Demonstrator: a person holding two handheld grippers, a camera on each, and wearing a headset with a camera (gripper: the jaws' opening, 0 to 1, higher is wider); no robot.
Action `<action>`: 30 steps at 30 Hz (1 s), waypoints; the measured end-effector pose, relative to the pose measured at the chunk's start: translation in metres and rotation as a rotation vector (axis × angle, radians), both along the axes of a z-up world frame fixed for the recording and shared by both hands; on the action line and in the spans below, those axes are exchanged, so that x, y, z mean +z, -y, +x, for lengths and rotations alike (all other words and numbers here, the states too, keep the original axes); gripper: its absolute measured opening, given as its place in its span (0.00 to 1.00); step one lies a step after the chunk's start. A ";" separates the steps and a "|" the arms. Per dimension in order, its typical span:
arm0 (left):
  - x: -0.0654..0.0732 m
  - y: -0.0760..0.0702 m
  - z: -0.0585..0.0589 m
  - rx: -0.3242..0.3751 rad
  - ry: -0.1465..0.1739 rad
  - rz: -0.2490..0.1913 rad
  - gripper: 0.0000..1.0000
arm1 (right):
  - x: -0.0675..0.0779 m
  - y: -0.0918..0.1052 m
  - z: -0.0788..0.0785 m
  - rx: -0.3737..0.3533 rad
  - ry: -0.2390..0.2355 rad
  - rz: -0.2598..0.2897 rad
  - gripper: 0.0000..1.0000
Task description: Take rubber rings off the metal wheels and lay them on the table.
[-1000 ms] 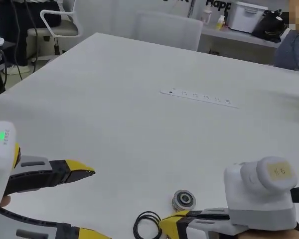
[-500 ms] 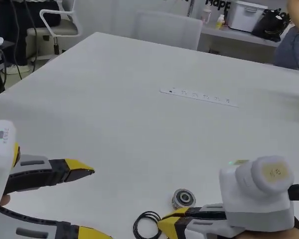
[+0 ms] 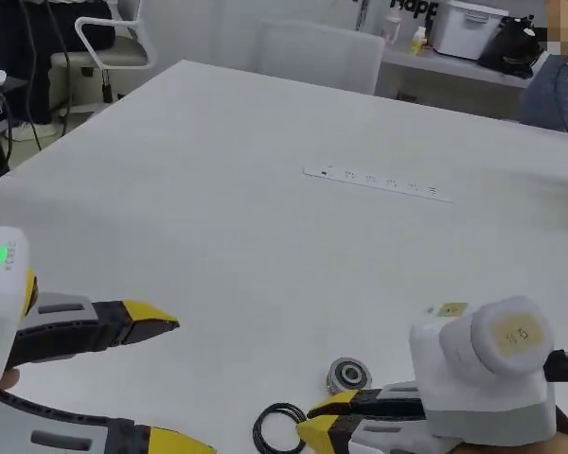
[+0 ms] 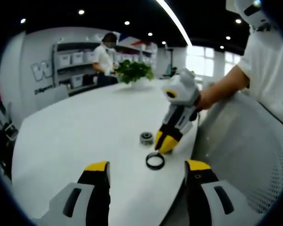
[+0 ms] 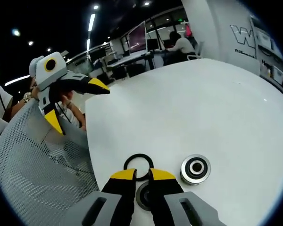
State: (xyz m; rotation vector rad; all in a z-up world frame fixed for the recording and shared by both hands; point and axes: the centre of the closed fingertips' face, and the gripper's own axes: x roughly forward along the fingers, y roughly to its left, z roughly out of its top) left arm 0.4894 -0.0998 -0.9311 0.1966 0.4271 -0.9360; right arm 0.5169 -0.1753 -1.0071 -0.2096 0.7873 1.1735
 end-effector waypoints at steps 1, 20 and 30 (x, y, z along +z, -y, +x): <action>0.000 0.000 0.000 0.000 0.000 0.001 0.65 | 0.000 0.000 0.000 0.000 0.000 -0.001 0.08; 0.000 0.000 -0.001 -0.001 -0.001 0.003 0.65 | 0.012 0.002 0.009 -0.034 0.019 0.028 0.10; -0.002 0.001 -0.002 -0.007 -0.010 0.011 0.67 | 0.021 0.002 0.010 -0.028 0.042 0.040 0.13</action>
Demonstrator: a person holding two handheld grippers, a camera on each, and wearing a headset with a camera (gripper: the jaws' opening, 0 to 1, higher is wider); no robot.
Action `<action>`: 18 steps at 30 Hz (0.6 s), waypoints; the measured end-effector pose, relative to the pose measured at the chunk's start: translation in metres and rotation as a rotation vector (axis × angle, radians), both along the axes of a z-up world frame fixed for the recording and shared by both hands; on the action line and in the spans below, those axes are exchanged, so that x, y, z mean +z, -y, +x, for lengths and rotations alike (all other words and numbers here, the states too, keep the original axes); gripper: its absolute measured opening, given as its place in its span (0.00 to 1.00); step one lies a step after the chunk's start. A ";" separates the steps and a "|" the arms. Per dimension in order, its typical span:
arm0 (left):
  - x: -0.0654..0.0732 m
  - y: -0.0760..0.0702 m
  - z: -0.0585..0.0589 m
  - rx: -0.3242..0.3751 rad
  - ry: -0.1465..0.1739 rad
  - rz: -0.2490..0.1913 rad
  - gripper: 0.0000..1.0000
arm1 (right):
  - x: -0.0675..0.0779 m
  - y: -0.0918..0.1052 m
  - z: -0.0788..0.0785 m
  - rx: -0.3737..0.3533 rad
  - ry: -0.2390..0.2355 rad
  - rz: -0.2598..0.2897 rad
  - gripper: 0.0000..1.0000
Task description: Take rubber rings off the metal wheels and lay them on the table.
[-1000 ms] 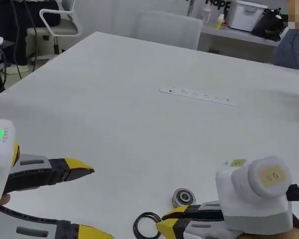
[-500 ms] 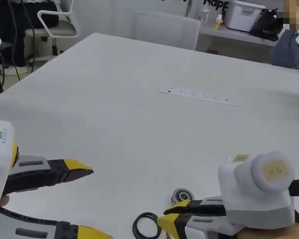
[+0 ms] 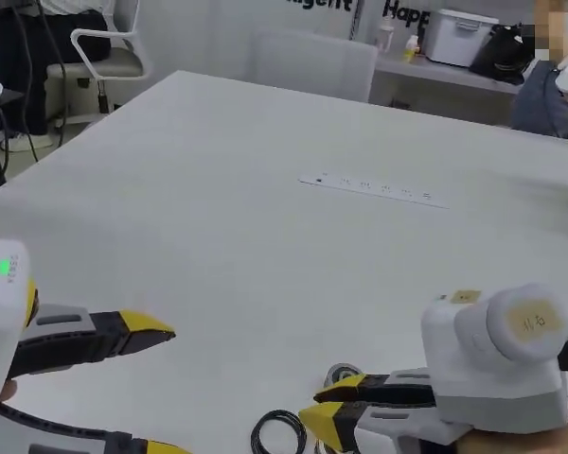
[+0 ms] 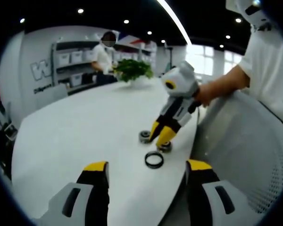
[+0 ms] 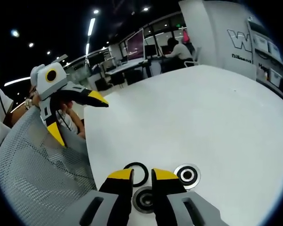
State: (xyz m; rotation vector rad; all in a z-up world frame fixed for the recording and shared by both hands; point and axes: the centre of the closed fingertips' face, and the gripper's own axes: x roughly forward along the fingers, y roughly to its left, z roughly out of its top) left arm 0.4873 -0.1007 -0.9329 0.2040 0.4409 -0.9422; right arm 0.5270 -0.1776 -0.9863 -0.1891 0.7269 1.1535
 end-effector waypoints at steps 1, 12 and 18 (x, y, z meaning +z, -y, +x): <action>0.000 0.000 0.000 -0.001 -0.001 0.001 0.67 | 0.001 0.000 0.000 0.001 0.003 0.002 0.13; -0.001 0.000 -0.001 -0.004 -0.005 0.007 0.68 | 0.018 0.003 0.009 -0.008 0.010 0.056 0.27; 0.000 0.000 0.000 -0.004 -0.002 0.010 0.68 | 0.030 0.012 0.016 -0.029 0.023 0.082 0.34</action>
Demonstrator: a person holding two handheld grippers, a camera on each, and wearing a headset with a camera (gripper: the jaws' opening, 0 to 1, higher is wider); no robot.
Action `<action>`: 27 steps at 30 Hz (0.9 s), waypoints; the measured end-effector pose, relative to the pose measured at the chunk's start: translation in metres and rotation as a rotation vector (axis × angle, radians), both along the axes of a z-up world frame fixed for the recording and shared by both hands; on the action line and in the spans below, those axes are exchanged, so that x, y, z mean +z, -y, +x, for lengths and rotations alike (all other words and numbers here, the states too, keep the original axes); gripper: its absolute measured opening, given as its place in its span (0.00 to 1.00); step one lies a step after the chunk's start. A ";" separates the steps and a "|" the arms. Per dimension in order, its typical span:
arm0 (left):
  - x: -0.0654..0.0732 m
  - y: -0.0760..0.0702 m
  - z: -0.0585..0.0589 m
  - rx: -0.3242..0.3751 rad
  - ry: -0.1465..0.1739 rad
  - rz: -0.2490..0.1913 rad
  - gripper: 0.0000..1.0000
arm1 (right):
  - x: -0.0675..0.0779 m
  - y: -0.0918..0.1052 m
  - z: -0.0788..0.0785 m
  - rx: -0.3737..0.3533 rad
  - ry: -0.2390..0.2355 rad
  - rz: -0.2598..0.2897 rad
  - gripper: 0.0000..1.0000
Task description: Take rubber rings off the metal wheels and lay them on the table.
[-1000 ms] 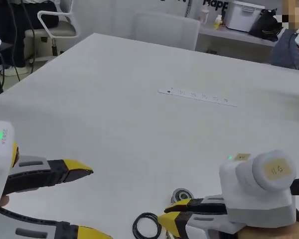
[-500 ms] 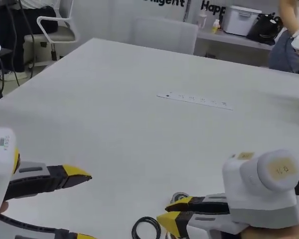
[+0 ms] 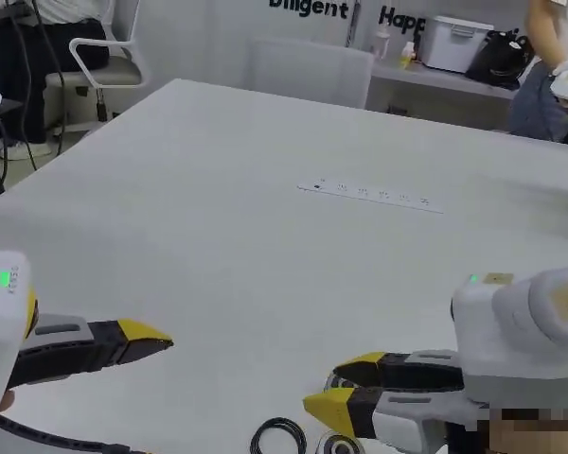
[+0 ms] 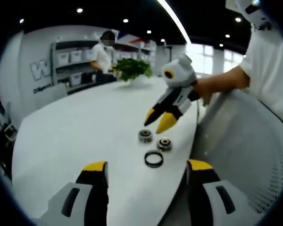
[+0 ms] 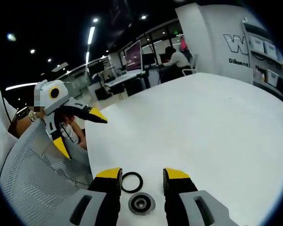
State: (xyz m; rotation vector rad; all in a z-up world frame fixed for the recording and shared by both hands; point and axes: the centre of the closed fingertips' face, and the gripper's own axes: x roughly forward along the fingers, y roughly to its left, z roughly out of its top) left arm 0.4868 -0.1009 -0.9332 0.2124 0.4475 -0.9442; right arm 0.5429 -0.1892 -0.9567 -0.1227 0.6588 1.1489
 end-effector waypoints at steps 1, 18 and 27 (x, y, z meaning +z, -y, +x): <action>0.000 0.000 0.000 -0.001 0.000 0.001 0.68 | 0.002 0.001 0.001 -0.002 0.002 0.003 0.36; 0.013 0.000 0.002 0.002 0.025 -0.006 0.74 | 0.041 0.008 0.004 0.043 0.085 0.036 0.54; 0.019 -0.008 0.003 0.024 0.038 0.000 0.75 | 0.056 0.026 0.003 0.027 0.130 0.047 0.58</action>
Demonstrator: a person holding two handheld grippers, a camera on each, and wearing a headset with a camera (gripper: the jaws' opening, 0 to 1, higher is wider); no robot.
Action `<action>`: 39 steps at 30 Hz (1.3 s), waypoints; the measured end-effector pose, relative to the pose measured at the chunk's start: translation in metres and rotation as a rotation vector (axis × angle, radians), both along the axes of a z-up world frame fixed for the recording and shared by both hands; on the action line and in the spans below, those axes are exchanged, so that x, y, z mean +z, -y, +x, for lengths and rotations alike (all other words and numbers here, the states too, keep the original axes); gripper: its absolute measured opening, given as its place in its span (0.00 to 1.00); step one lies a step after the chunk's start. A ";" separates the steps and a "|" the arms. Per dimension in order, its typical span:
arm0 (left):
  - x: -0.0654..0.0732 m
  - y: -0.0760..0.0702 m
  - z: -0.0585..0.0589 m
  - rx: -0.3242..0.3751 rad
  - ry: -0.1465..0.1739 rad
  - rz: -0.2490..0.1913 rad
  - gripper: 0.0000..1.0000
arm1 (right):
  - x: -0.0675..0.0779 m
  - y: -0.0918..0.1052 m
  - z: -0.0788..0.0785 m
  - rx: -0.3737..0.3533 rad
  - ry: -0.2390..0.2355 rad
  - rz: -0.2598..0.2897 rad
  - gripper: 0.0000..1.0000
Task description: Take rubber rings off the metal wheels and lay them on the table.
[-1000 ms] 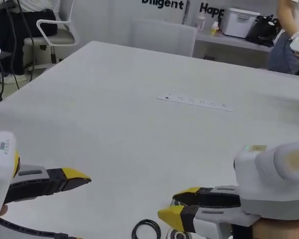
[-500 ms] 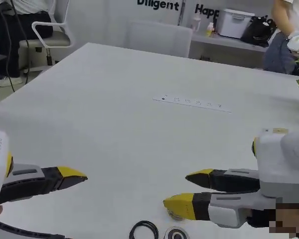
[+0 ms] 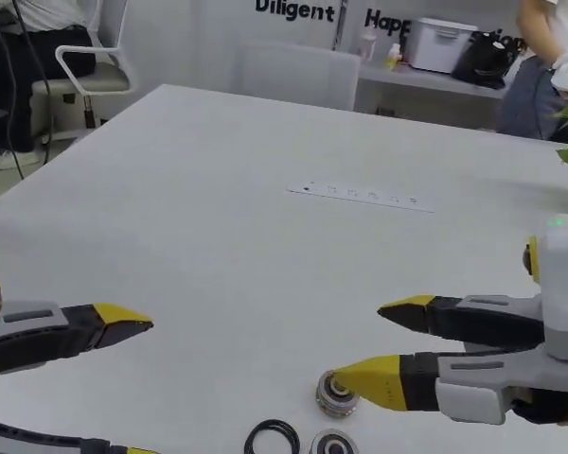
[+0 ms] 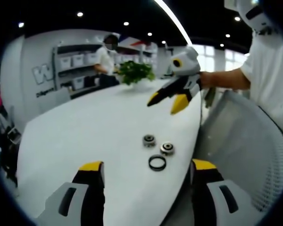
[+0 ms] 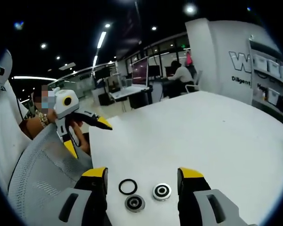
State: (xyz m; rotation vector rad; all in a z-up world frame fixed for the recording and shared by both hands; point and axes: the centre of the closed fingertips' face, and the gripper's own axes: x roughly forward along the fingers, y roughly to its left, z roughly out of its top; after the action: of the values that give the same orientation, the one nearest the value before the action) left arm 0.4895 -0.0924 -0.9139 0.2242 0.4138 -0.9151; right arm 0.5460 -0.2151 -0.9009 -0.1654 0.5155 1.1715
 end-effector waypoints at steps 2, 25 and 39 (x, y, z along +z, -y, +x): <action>0.002 -0.003 0.001 0.010 0.004 -0.001 0.76 | 0.002 0.005 -0.001 -0.007 0.005 0.004 0.60; 0.003 -0.038 -0.001 0.135 -0.006 -0.007 0.86 | -0.012 0.074 -0.020 -0.142 0.004 0.050 0.78; -0.001 -0.052 -0.003 0.185 -0.017 -0.007 0.87 | -0.039 0.096 -0.037 -0.201 -0.061 0.027 0.82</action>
State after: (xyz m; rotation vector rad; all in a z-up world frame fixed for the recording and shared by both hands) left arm 0.4867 -0.0401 -0.9151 0.1693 0.4392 -0.7375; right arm 0.5094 -0.3108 -0.9401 -0.0530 0.5567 0.9886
